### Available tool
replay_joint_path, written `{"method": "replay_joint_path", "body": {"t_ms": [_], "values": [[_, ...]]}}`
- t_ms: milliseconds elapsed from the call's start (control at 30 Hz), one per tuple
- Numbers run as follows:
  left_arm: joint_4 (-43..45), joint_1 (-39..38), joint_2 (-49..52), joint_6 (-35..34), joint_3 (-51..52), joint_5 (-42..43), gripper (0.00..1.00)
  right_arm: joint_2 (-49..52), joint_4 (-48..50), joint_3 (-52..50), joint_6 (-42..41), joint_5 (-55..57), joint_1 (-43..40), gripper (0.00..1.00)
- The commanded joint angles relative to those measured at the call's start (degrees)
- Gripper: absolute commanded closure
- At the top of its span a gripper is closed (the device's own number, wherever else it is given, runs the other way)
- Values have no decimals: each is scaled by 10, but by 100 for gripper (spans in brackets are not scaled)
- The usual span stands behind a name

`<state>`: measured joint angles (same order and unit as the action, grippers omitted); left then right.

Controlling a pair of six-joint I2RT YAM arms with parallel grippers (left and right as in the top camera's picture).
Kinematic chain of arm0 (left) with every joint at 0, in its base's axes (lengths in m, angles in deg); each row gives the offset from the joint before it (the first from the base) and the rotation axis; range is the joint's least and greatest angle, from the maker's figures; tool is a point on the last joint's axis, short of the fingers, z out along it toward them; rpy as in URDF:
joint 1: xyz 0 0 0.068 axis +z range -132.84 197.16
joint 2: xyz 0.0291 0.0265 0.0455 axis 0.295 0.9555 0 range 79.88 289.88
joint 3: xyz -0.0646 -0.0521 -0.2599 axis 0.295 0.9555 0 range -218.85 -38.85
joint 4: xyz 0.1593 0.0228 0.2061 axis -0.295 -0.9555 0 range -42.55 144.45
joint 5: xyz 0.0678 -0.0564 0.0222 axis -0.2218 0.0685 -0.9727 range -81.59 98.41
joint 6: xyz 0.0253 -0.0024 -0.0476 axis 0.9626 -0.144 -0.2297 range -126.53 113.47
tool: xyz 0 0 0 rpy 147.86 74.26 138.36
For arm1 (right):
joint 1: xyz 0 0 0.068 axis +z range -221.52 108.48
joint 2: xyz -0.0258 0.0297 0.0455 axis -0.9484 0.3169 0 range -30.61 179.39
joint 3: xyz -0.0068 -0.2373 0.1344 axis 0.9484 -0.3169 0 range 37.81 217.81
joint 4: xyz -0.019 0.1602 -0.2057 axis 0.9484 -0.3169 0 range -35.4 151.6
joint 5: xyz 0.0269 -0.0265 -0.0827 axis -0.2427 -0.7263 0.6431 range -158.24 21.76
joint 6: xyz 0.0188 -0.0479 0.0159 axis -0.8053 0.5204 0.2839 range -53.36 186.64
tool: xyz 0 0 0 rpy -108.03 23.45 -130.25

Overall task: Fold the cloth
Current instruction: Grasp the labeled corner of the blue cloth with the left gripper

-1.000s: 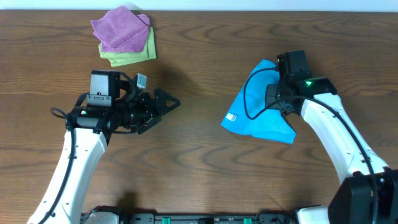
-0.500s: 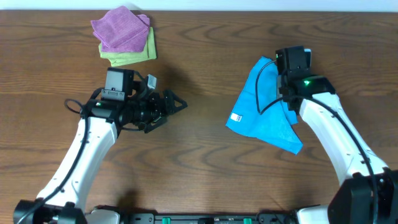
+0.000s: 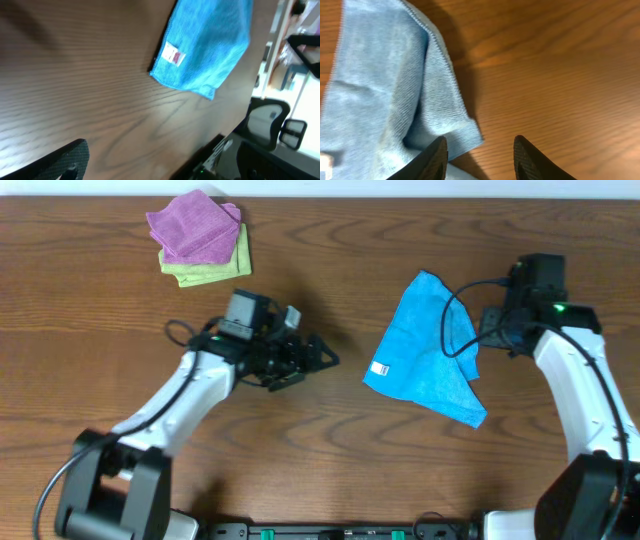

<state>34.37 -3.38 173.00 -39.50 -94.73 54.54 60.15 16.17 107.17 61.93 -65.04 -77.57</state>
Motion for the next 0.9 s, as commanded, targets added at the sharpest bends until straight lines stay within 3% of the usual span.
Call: {"method": "replay_joint_path", "body": {"t_ms": [0, 200, 433, 867], "values": [[28, -21, 45, 8, -9, 18, 4, -5, -10, 10, 12, -93, -21, 57], [134, -60, 120, -21, -9, 73, 5, -5, -40, 10, 17, -93, -24, 57], [229, -99, 159, -61, -9, 63, 4, -5, -59, 10, 16, -93, -24, 57], [246, -118, 163, -65, -9, -15, 4, -5, -67, 10, 16, -127, -24, 57]]}}
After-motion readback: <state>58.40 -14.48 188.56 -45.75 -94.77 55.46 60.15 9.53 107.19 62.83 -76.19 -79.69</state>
